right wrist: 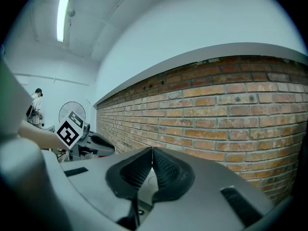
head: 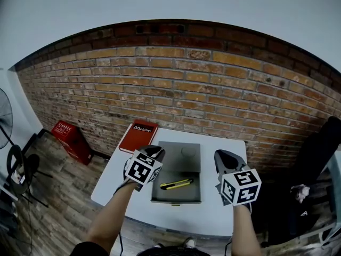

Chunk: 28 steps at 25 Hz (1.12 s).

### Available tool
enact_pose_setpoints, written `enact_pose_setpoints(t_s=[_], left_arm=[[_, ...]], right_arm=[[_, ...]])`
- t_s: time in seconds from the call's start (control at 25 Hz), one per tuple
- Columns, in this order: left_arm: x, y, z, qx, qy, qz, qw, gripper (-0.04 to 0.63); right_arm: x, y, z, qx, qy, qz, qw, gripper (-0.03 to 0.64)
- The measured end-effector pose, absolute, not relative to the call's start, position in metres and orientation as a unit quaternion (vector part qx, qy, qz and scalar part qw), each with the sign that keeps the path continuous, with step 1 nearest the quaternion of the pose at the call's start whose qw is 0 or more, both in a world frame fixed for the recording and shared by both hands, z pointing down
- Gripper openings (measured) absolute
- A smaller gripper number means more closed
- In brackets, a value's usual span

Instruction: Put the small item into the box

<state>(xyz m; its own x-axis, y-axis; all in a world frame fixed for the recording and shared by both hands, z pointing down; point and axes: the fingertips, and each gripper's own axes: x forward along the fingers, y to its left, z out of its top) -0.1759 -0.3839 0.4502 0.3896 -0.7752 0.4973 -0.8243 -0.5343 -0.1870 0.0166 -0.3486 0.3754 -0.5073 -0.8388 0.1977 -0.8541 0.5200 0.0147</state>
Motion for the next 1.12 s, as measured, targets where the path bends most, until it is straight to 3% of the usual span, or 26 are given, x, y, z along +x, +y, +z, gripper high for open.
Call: enact_pose_setpoints(t_s=[0.52, 1.12], left_arm=[[-0.203, -0.357, 0.392, 0.817, -0.558, 0.133, 0.066, 0.041], [-0.223, -0.335, 0.390, 0.792, -0.595, 0.131, 0.051, 0.028]], right_arm=[[0.004, -0.348, 0.366, 0.473, -0.877, 0.041, 0.075, 0.020], [-0.001, -0.342, 0.365, 0.464, -0.881, 0.032, 0.086, 0.020]])
